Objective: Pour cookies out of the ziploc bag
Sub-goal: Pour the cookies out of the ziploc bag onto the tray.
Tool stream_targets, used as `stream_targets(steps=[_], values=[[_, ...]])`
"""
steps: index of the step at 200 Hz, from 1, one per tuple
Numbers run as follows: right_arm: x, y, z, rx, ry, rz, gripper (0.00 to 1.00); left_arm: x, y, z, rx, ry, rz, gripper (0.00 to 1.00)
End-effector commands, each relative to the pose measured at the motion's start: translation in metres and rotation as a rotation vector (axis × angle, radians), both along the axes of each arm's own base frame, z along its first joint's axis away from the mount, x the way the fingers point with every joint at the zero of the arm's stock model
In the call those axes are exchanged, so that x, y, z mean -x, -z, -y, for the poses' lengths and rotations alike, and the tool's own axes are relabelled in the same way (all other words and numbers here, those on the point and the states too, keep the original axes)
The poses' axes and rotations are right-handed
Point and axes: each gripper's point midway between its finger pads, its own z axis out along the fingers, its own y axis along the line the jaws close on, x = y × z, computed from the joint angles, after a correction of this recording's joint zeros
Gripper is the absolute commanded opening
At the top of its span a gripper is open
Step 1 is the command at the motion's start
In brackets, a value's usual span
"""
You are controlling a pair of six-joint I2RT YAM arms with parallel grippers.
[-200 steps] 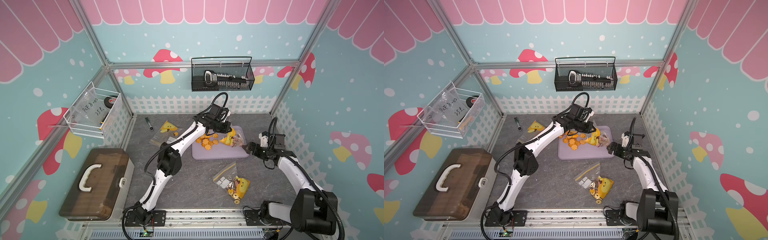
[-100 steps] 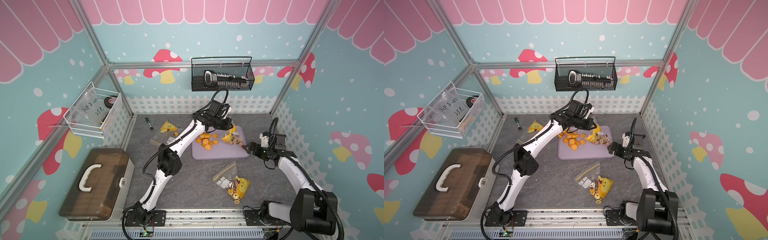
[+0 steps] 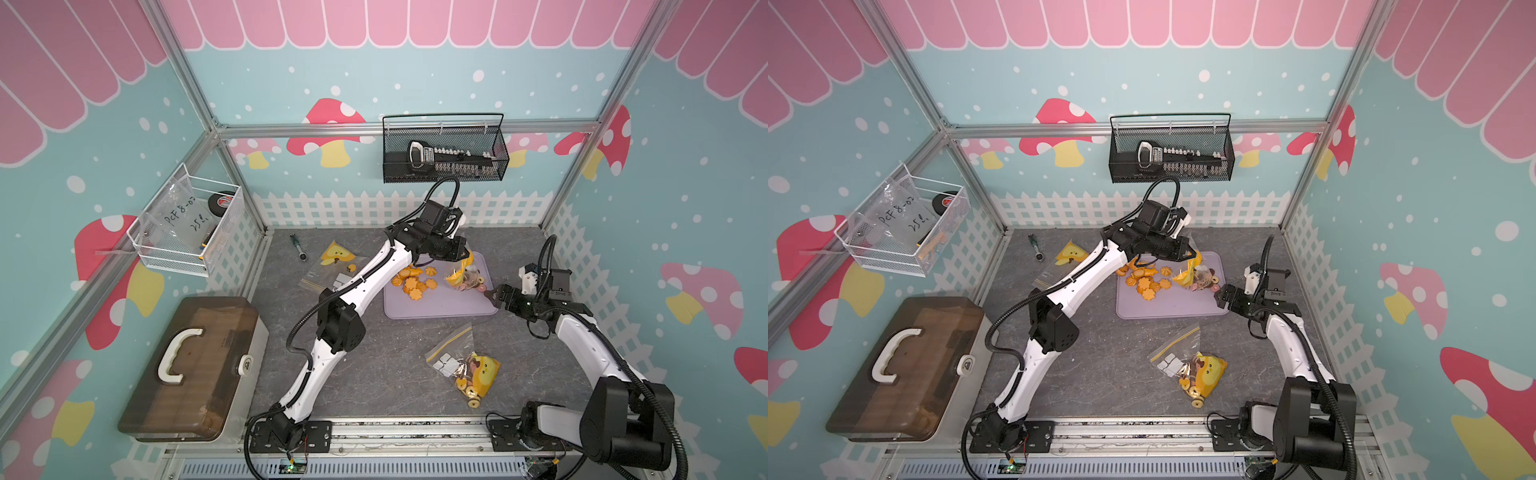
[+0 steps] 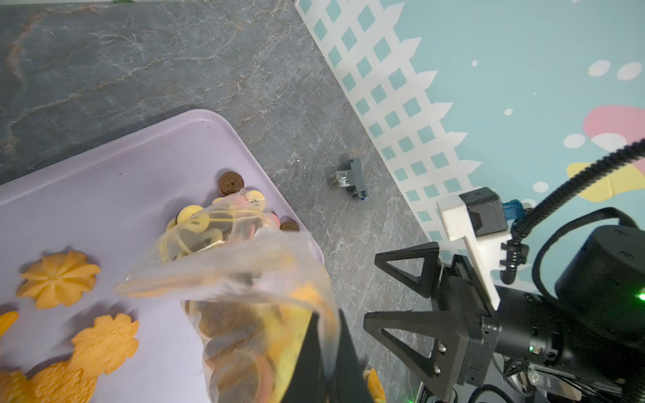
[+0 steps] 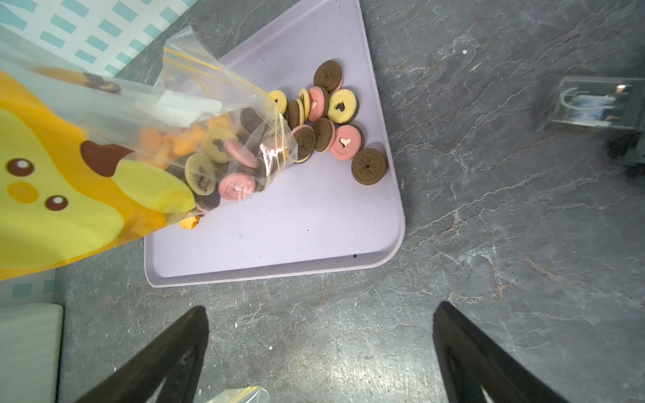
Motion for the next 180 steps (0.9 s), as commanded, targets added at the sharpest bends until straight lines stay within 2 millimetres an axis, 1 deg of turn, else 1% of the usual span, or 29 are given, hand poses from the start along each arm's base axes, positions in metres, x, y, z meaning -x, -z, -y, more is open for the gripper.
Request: stream_targets(steps=[1,15,34,46,60,89,119,141,160,180], values=[[0.001,-0.001,0.001,-0.006,0.004,0.008,0.99,0.015,-0.007,0.015,0.037,0.041,-0.022,0.00],[0.000,0.000,0.001,-0.005,0.001,0.006,0.99,0.017,-0.009,0.016,0.028,0.034,-0.011,0.00],[0.000,0.002,0.000,-0.015,-0.002,0.000,0.99,0.012,0.005,0.015,0.009,0.021,-0.029,0.00],[0.000,0.001,0.000,-0.017,-0.001,0.002,0.99,0.013,0.012,0.016,0.006,0.025,-0.046,0.00],[0.000,0.000,0.000,-0.013,-0.001,0.007,0.99,0.012,0.012,0.018,0.010,0.024,-0.047,0.00],[0.000,-0.001,0.000,-0.013,0.000,0.009,0.99,0.010,0.004,0.020,0.028,0.020,-0.031,0.00],[0.000,-0.001,0.000,-0.013,0.001,0.008,0.99,0.013,0.005,0.023,0.041,0.031,-0.052,0.00],[0.000,-0.001,0.000,-0.014,0.000,0.008,0.99,0.012,-0.009,0.022,0.056,0.017,-0.024,0.00],[0.000,0.000,0.000,-0.017,-0.001,0.007,0.99,0.005,-0.023,0.017,0.072,-0.011,0.003,0.00],[0.000,0.000,0.000,-0.015,-0.001,0.007,0.99,-0.003,-0.027,0.014,0.093,-0.029,0.002,0.00]])
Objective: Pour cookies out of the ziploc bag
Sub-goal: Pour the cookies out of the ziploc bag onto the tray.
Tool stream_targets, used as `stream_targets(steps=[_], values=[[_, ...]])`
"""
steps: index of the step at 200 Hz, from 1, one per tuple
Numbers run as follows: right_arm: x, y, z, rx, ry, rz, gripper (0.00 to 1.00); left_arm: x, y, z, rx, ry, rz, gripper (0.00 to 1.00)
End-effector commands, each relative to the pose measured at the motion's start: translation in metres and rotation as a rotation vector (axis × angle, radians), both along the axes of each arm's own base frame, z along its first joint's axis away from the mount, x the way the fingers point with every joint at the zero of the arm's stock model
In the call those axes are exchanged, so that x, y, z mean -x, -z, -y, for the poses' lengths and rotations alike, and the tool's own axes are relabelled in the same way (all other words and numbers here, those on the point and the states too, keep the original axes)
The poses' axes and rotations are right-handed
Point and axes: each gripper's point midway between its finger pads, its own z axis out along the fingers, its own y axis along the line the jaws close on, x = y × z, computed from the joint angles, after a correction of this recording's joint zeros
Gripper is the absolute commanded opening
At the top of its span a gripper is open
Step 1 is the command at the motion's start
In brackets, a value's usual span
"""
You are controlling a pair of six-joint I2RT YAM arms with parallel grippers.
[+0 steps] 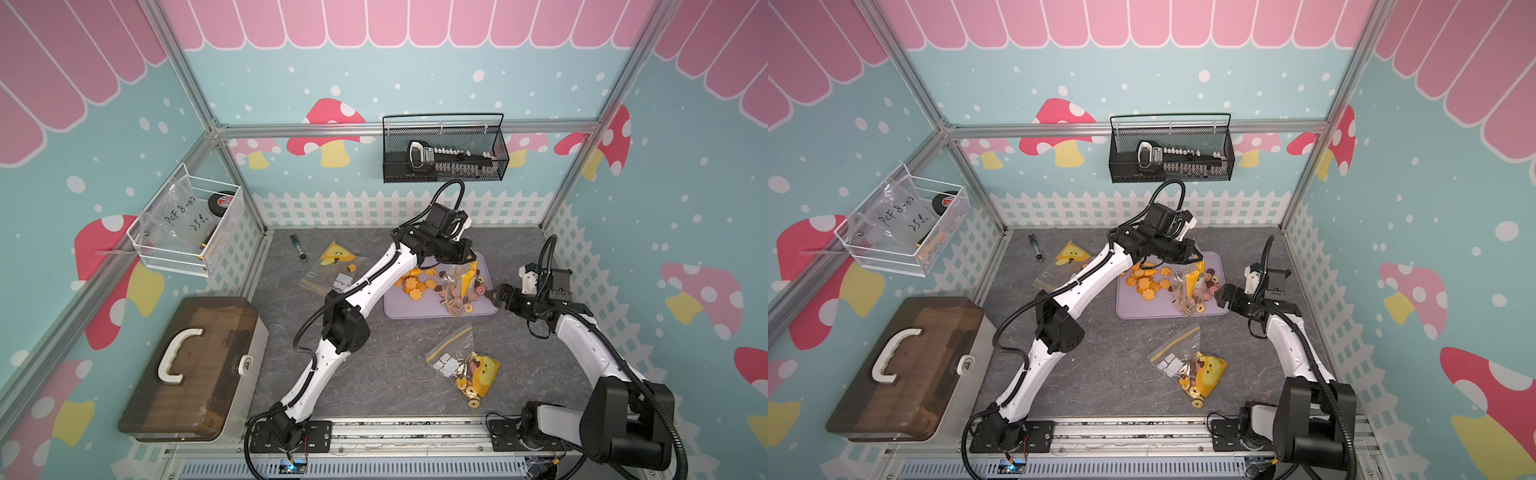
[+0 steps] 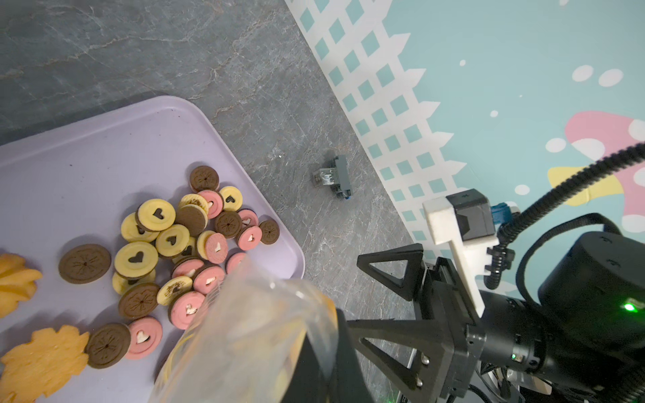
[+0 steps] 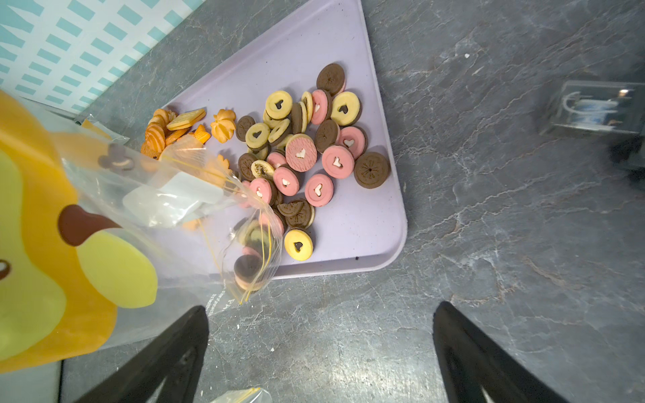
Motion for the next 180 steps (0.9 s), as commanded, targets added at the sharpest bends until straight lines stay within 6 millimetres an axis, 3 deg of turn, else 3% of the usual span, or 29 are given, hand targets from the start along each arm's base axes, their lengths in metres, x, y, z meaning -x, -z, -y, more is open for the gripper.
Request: stream_targets(steps=[1,24,56,85,127,152,180], values=[[0.002,0.002,0.001,-0.009,0.001,-0.002,0.99,-0.009,-0.027,-0.002,0.057,-0.032,0.037,0.00],[0.002,0.002,0.001,-0.007,0.004,-0.004,0.99,-0.015,-0.026,0.000,0.080,-0.036,0.035,0.00],[0.003,0.004,0.001,-0.005,0.004,-0.006,0.99,-0.016,-0.040,0.005,0.130,-0.037,0.047,0.00],[0.002,0.002,0.001,-0.010,0.003,-0.005,0.99,-0.016,-0.032,0.004,0.130,-0.025,0.011,0.00],[0.001,0.003,0.001,-0.009,0.002,-0.005,0.99,-0.020,-0.038,-0.012,0.120,-0.033,0.037,0.00],[0.000,0.003,0.001,-0.017,0.004,-0.002,0.99,-0.010,-0.050,-0.023,0.115,-0.009,0.041,0.00],[-0.001,0.003,0.001,-0.017,0.003,-0.002,0.99,0.007,-0.071,-0.059,0.086,-0.044,0.091,0.00]])
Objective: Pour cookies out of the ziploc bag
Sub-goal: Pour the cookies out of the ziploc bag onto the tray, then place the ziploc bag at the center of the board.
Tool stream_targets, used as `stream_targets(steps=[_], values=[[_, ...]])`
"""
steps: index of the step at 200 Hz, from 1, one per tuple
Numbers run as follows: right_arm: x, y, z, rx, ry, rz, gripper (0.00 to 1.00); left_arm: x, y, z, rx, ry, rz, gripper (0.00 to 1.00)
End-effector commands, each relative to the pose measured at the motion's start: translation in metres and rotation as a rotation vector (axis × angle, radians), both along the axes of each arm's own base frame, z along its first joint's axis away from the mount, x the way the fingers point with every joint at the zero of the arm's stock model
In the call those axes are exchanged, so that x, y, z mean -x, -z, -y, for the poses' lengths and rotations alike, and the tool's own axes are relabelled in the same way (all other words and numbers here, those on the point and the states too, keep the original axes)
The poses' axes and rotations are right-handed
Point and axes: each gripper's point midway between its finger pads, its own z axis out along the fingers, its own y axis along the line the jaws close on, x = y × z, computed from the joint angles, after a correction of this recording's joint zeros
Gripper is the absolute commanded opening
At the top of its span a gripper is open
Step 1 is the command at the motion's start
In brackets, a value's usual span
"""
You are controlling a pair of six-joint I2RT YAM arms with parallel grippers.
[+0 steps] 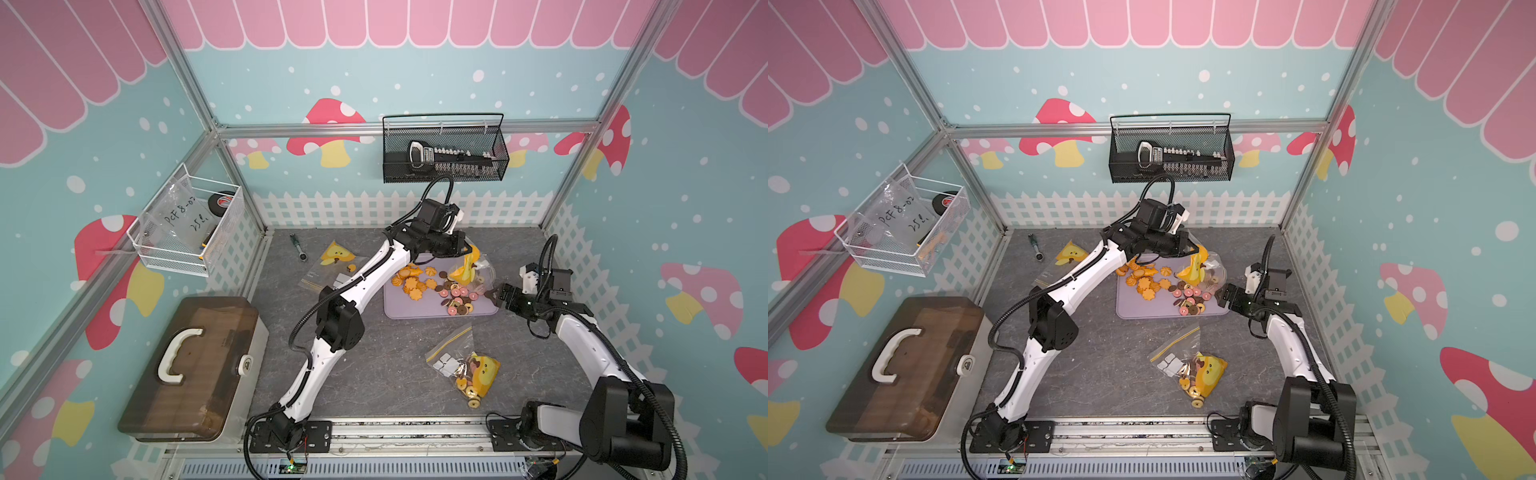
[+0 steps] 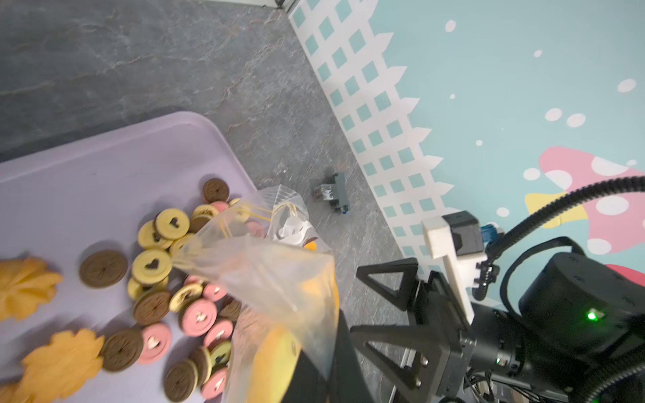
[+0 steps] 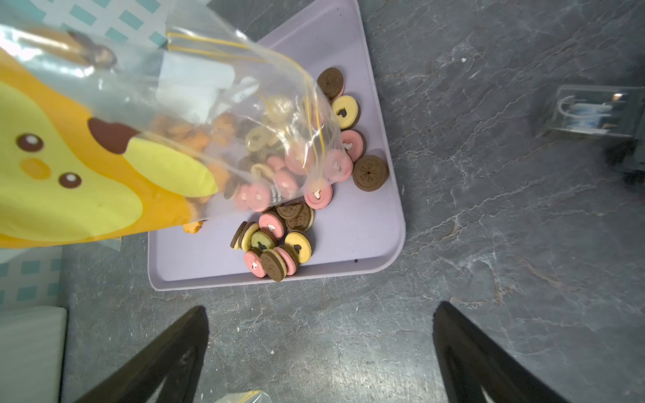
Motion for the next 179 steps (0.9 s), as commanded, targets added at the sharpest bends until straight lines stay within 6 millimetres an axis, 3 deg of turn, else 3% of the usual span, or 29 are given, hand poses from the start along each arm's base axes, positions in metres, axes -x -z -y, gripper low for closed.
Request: stream_targets(steps=[1,16,44,67,89,115,147,171,179], values=[[0.001,0.004,-0.001,-0.014,-0.003,-0.008,0.99,0.019,-0.068,-0.032,0.047,-0.005,0.131,0.00],[0.000,0.004,-0.001,-0.016,-0.004,-0.007,0.99,0.026,-0.075,-0.069,0.043,-0.065,0.127,0.00],[-0.003,0.002,-0.002,-0.029,-0.004,0.003,0.98,0.051,-0.067,-0.156,0.054,-0.201,0.069,0.00],[-0.007,-0.001,-0.002,-0.032,-0.005,0.009,0.98,0.085,-0.040,-0.229,0.037,-0.314,-0.015,0.00],[-0.012,-0.004,-0.003,-0.033,-0.011,0.016,0.98,0.122,-0.001,-0.282,-0.028,-0.405,-0.110,0.00],[-0.015,-0.009,-0.002,-0.034,-0.012,0.023,0.98,0.153,0.038,-0.321,-0.129,-0.524,-0.173,0.00],[-0.014,-0.013,-0.004,-0.041,-0.013,0.026,0.98,0.166,0.089,-0.353,-0.195,-0.650,-0.275,0.00],[-0.010,-0.016,-0.003,-0.030,-0.015,0.028,0.98,0.172,0.107,-0.374,-0.304,-0.734,-0.311,0.00],[-0.008,-0.016,-0.003,-0.027,-0.015,0.029,0.98,0.172,0.107,-0.383,-0.341,-0.772,-0.303,0.10]])
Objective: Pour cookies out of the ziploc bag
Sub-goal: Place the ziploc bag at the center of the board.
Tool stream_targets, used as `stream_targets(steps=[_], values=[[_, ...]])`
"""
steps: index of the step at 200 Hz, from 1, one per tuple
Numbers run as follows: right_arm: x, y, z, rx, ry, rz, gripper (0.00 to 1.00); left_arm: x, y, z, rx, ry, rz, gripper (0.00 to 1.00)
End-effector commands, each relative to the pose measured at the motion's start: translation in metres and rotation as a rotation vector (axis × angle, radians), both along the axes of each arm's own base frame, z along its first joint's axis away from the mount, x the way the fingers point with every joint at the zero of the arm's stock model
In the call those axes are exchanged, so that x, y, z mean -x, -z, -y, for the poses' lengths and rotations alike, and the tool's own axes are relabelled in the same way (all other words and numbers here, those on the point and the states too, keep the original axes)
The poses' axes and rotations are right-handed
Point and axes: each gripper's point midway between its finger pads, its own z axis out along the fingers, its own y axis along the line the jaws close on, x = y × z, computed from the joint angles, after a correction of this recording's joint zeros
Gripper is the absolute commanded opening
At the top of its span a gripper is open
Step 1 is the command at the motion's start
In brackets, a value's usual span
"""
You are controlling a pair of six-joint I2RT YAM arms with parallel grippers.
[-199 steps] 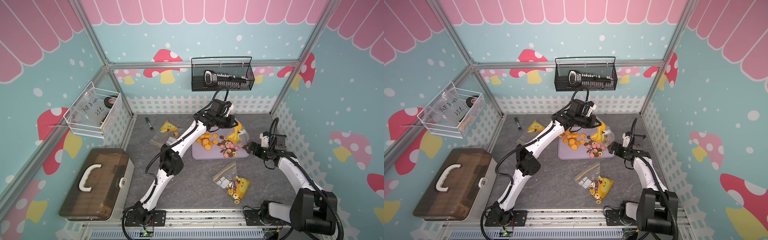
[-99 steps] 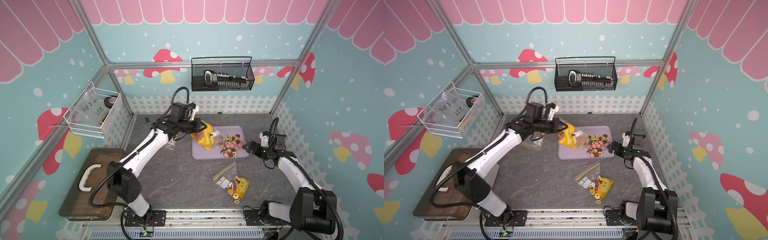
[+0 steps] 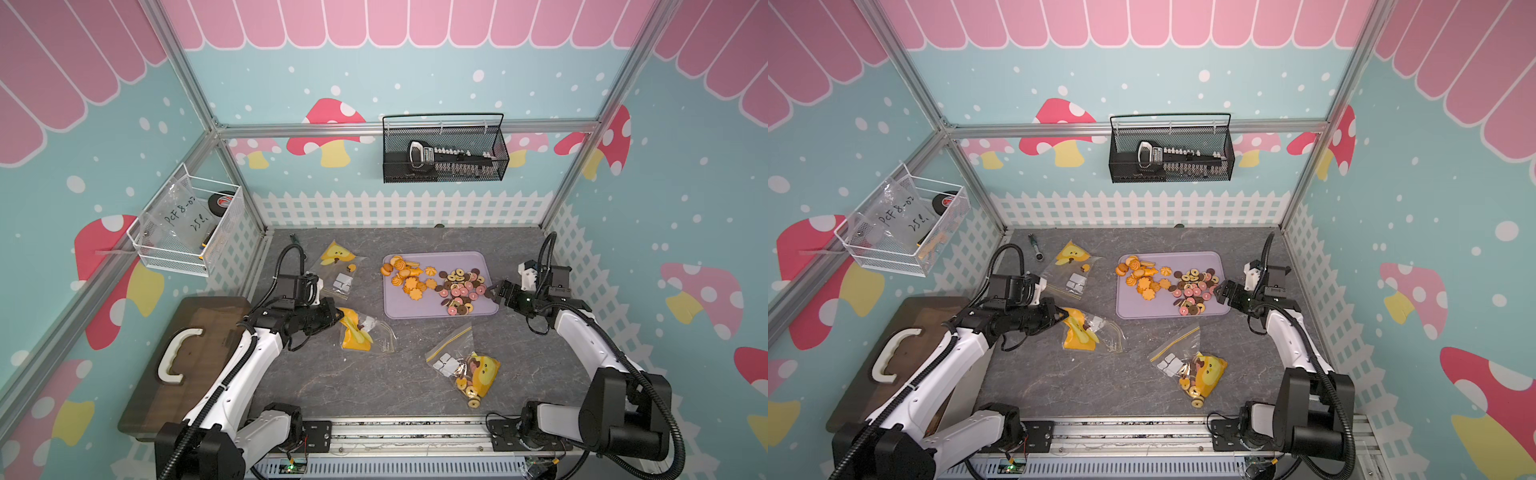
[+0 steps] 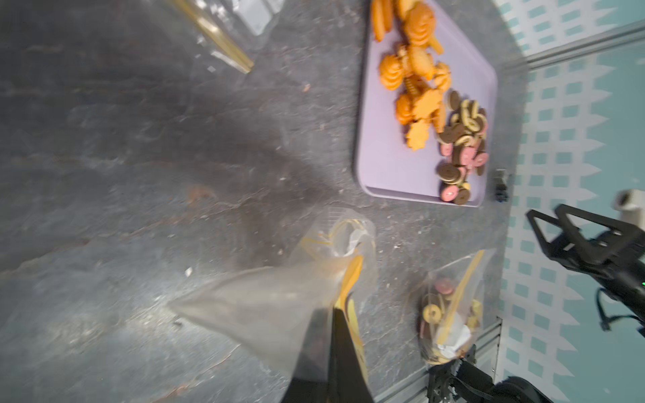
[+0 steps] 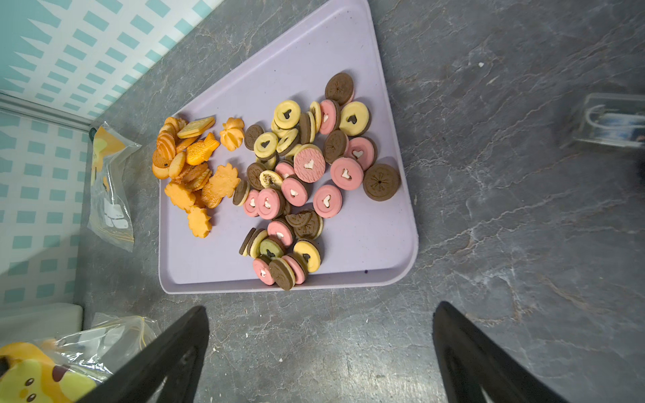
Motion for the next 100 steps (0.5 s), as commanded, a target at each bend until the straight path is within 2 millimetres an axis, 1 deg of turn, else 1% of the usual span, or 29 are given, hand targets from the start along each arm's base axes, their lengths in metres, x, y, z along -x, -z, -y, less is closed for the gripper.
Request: stream_targets(steps=[1,6,13,17,23,24,25,31,34,36,38,51,74,85,93,100], values=[[0.000,-0.016,0.000,0.005,-0.004,0.031,0.98,0.001,0.005,-0.028,-0.133,-0.105,-0.023,0.13],[0.001,-0.016,0.001,0.006,-0.003,0.032,0.98,0.002,0.005,-0.035,-0.166,-0.129,-0.028,0.23],[0.001,-0.016,0.001,0.005,-0.001,0.032,0.98,0.003,0.004,-0.042,-0.198,-0.150,-0.028,0.30],[0.002,-0.016,0.000,0.004,-0.002,0.032,0.98,0.003,0.003,-0.044,-0.208,-0.157,-0.025,0.36],[0.003,-0.015,0.000,0.004,-0.002,0.030,0.98,0.004,0.002,-0.045,-0.215,-0.157,-0.021,0.53],[0.003,-0.015,0.000,0.003,-0.003,0.030,0.98,0.004,0.002,-0.046,-0.215,-0.158,-0.019,0.53],[0.003,-0.015,0.000,0.003,-0.001,0.029,0.98,0.004,0.002,-0.046,-0.216,-0.159,-0.018,0.58],[0.003,-0.015,0.000,0.002,-0.002,0.028,0.98,0.004,0.000,-0.047,-0.219,-0.166,-0.014,0.72],[0.003,-0.015,0.000,0.001,-0.002,0.028,0.98,0.005,-0.001,-0.047,-0.220,-0.167,-0.012,0.83],[0.004,-0.015,-0.001,0.000,-0.002,0.027,0.98,0.005,-0.001,-0.047,-0.219,-0.167,-0.008,0.92],[0.004,-0.014,0.000,0.000,-0.002,0.026,0.98,0.004,-0.003,-0.047,-0.218,-0.165,-0.004,0.98],[0.005,-0.013,0.000,-0.002,0.001,0.021,0.98,0.003,-0.011,-0.045,-0.210,-0.149,0.024,0.99],[0.008,-0.015,-0.001,-0.005,0.000,0.015,0.99,-0.003,-0.037,-0.035,-0.190,-0.101,0.104,0.99],[0.013,-0.014,-0.003,-0.004,-0.006,0.003,0.99,-0.006,-0.048,-0.027,-0.182,-0.068,0.133,0.99],[0.017,-0.013,-0.006,-0.003,-0.017,-0.004,0.98,-0.007,-0.051,-0.027,-0.212,-0.058,0.127,0.99],[0.020,-0.012,-0.007,0.001,-0.024,-0.012,0.99,-0.007,-0.049,-0.033,-0.252,-0.071,0.096,0.99]])
